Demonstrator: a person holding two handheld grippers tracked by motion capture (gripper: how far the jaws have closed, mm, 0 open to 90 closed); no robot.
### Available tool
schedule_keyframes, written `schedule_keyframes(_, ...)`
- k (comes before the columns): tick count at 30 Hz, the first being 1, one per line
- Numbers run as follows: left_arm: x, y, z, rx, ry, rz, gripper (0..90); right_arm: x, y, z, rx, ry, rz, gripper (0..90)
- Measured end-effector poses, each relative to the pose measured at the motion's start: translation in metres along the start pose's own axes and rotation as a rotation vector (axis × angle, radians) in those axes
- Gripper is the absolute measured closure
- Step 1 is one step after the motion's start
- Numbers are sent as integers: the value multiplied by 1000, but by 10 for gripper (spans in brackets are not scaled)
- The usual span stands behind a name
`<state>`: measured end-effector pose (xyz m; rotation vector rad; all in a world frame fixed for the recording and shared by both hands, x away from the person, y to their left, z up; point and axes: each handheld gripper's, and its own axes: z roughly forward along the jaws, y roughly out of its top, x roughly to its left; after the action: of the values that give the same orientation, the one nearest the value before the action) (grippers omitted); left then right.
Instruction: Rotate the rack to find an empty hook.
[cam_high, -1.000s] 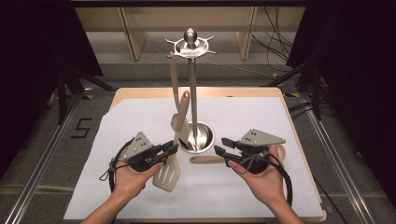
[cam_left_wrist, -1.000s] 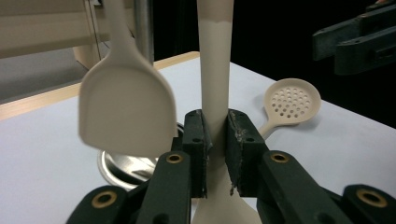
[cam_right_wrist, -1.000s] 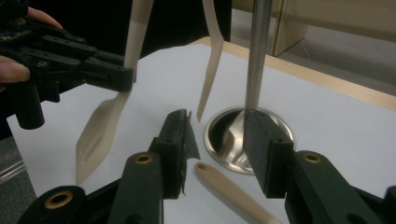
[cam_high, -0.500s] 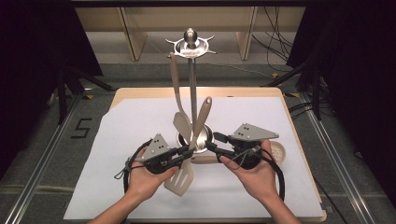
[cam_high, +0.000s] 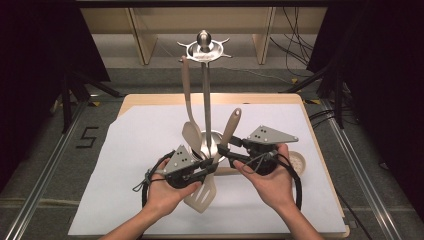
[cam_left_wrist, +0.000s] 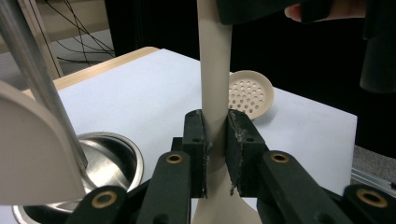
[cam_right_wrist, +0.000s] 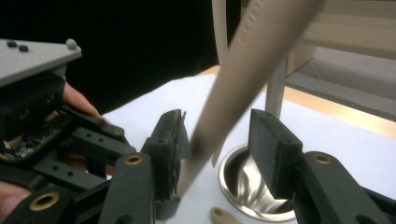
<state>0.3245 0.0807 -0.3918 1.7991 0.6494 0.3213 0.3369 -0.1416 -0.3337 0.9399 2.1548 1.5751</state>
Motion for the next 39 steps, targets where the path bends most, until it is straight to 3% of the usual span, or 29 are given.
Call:
schedule_keyframes(3,-1,0,1,5,-7,4,779,1,2,2,-14,17,-3,580)
schedule_keyframes(8,-1,0,1,6,-9,8,778,0,4,0,-24,-3,-7,682)
schedule_keyframes(9,1,1,2,6,-18,30,778,0,5,-1,-25,0,-7,691)
schedule_keyframes(12,1,1,3,19,-36,23,776,0,5,-2,-21,21,4,714)
schedule_keyframes(15,2,1,6,29,-61,28,772,0,7,-3,-11,82,42,760)
schedule_keyframes(17,3,2,8,33,-85,19,763,3,8,-4,-9,101,26,765)
schedule_keyframes(18,3,3,9,30,-112,15,741,4,9,-4,-3,97,-6,766)
schedule_keyframes(21,5,7,8,36,-150,9,649,7,11,-5,19,129,-36,766)
schedule_keyframes(26,8,14,5,8,-194,-3,606,8,9,-8,36,174,-48,766)
schedule_keyframes(28,8,16,5,3,-211,4,622,7,8,-8,20,183,-73,766)
schedule_keyframes(33,9,19,4,-13,-234,17,709,6,7,-10,32,219,-63,766)
schedule_keyframes(36,8,21,4,-7,-229,42,748,5,6,-12,27,215,-72,766)
schedule_keyframes(39,5,22,3,5,-230,55,762,5,6,-11,23,242,-64,764)
